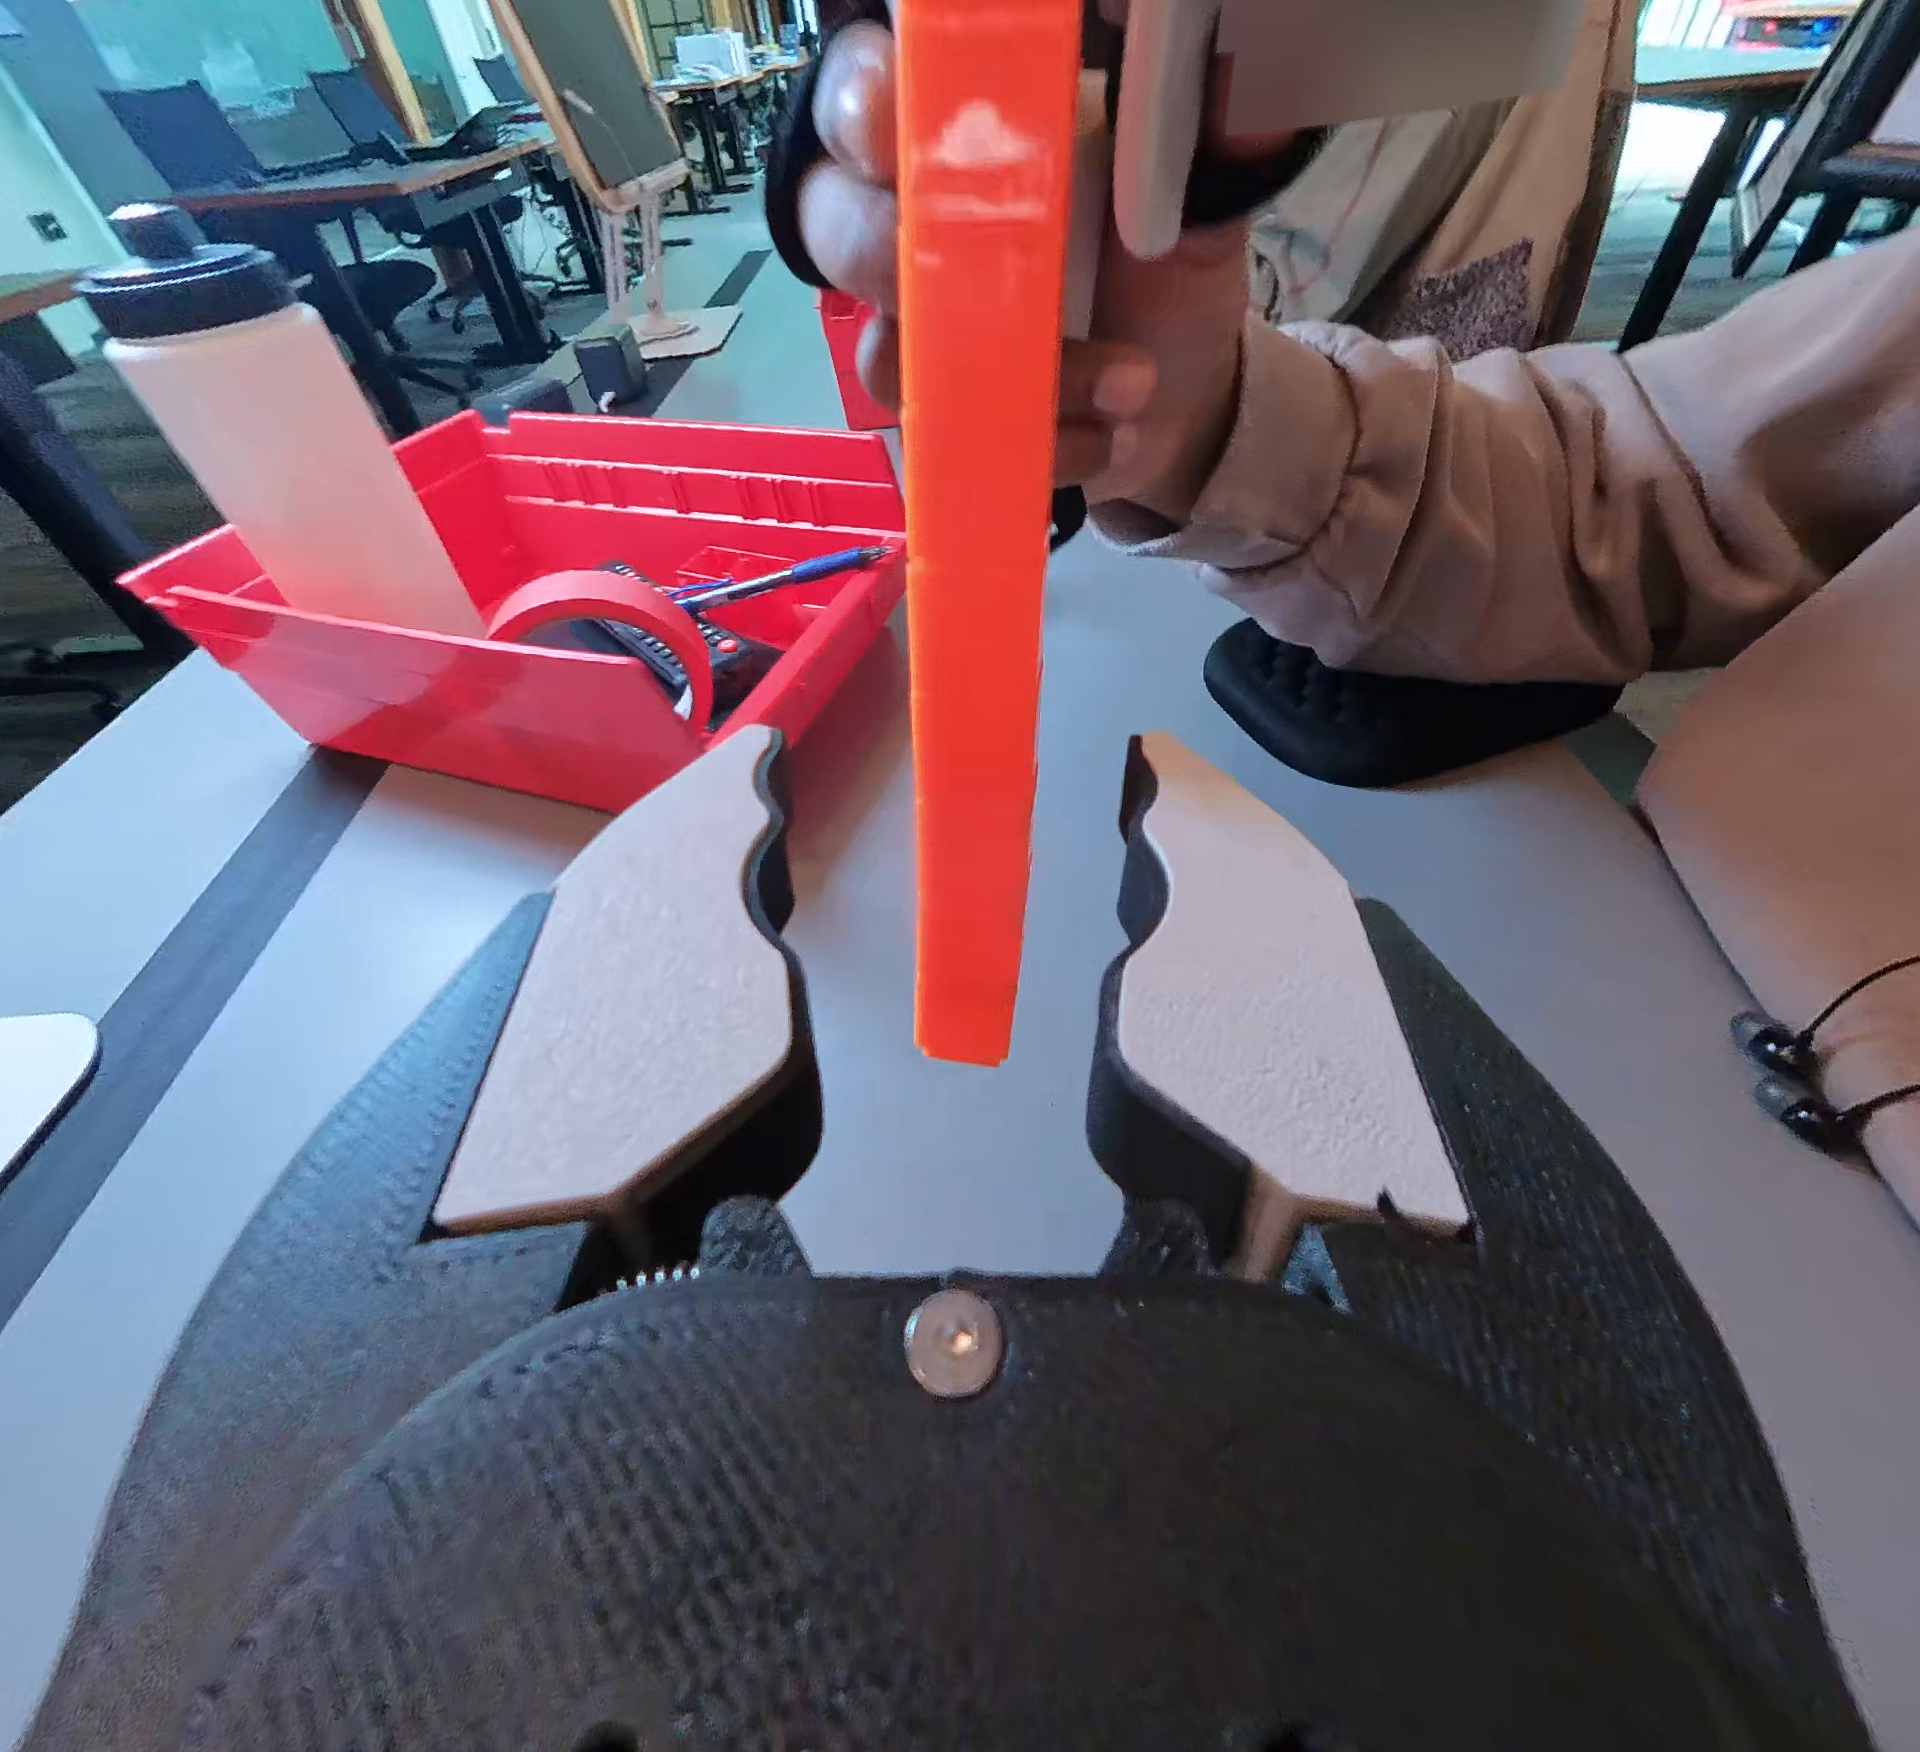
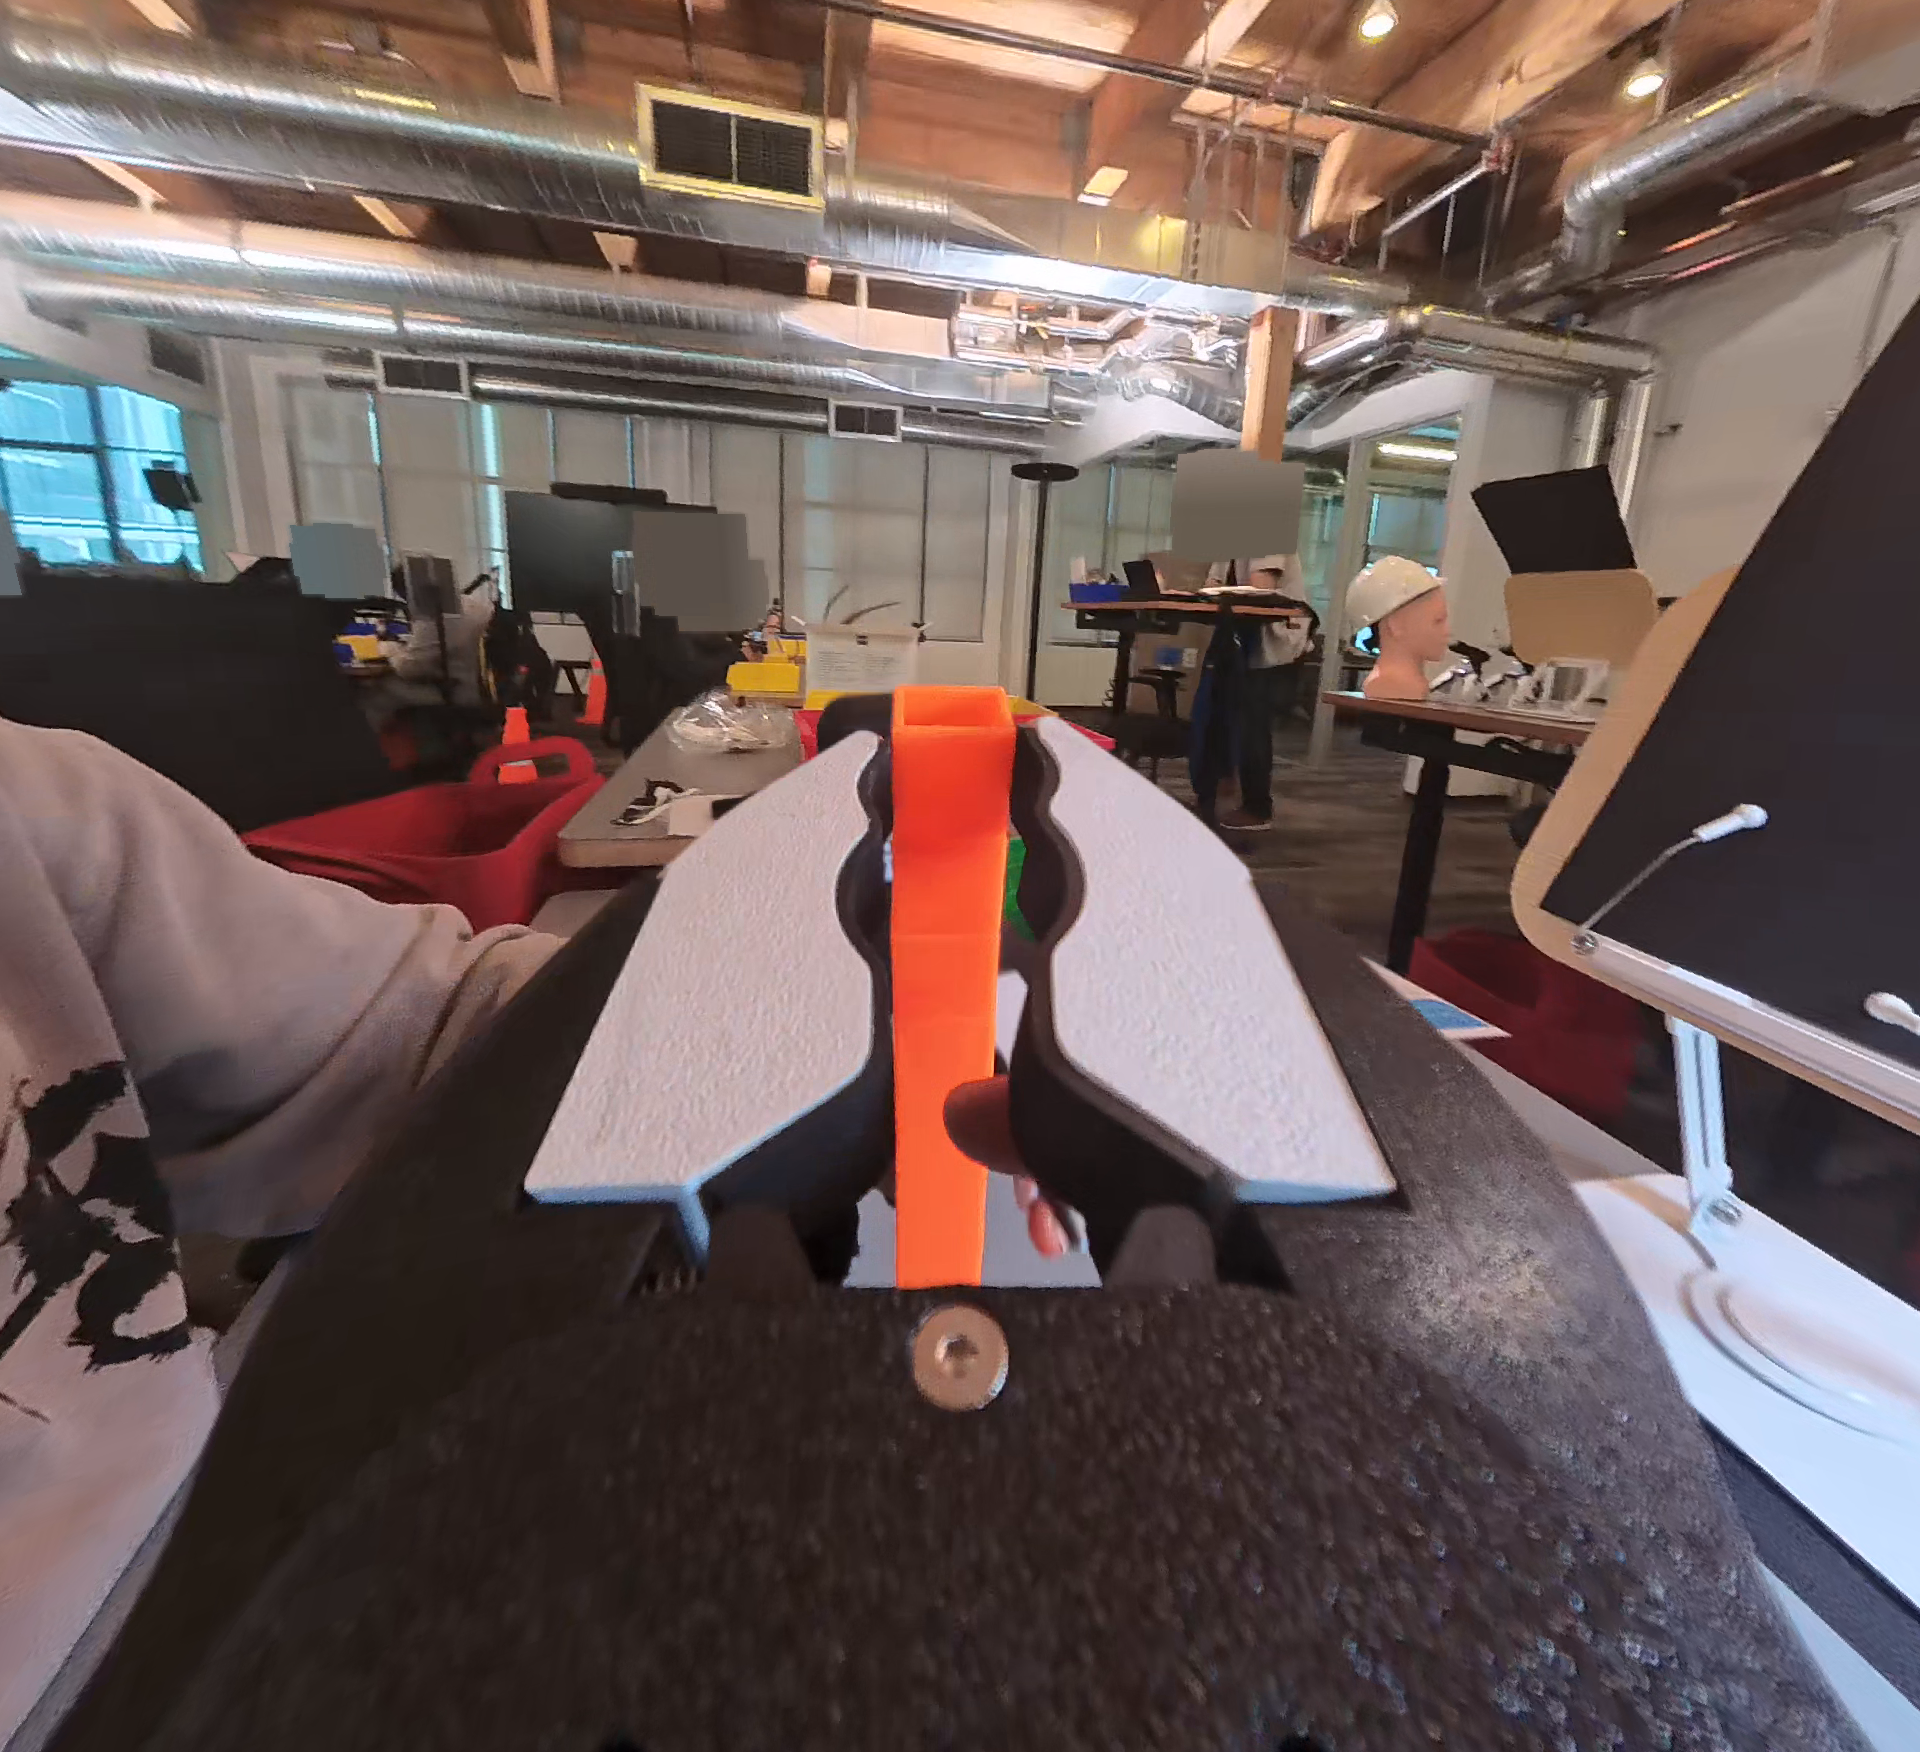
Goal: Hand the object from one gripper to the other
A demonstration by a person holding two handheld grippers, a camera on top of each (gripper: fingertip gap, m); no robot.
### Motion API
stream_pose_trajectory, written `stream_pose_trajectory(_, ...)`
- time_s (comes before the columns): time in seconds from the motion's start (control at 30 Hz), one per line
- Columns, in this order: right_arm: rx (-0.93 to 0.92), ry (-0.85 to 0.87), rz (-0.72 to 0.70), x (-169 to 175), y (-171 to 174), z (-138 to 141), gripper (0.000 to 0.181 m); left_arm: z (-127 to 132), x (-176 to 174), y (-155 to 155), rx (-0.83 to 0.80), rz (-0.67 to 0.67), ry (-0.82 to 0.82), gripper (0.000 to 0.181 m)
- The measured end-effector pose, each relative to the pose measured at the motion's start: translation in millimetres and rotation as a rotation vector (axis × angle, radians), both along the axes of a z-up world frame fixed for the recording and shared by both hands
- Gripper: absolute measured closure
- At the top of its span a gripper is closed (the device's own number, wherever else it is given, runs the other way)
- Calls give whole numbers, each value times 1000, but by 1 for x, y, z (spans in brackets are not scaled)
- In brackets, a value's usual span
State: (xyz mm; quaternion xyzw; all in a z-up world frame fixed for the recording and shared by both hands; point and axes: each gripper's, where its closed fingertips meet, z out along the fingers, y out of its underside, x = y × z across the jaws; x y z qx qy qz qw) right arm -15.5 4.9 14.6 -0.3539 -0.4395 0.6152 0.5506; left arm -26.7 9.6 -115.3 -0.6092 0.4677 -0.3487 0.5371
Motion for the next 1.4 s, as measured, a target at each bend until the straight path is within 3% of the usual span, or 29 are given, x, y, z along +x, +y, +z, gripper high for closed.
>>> stream_pose_trajectory(0.07, 19, -16, 20, -1, -5, -1, 160, -11, 11, -6, 56, -28, 58, 135)
stream_pose_trajectory(0.1, 35, -30, 25, -2, -7, -3, 160, -14, 13, -7, 95, -23, 107, 154)
stream_pose_trajectory(0.13, 47, -38, 39, -1, -10, -3, 160, -15, 12, -6, 125, -8, 148, 157)
stream_pose_trajectory(0.33, 136, -88, 30, 8, -12, -3, 158, 0, -18, 6, 246, 114, 267, 159)
stream_pose_trajectory(0.57, 241, -157, -3, 7, -18, -11, 159, -4, -22, -2, 184, 66, 319, 160)
stream_pose_trajectory(0.83, 254, -180, 24, 2, -20, -21, 159, -12, -25, 6, 206, 119, 392, 160)
stream_pose_trajectory(0.97, 282, -222, -49, -3, -13, -26, 152, 15, -42, 17, 348, 235, 376, 160)
stream_pose_trajectory(1.07, 168, -194, 15, -3, -15, -18, 137, 37, -68, 24, 508, 373, 454, 160)
stream_pose_trajectory(1.13, 166, -211, -63, -4, -4, -18, 134, 45, -84, 26, 589, 446, 521, 160)
stream_pose_trajectory(1.23, 322, -335, -267, -8, 12, -30, 126, 44, -105, 33, 659, 536, 727, 160)
stream_pose_trajectory(1.4, 650, -591, -493, -18, 14, -55, 131, 18, -120, 41, 634, 562, 987, 160)
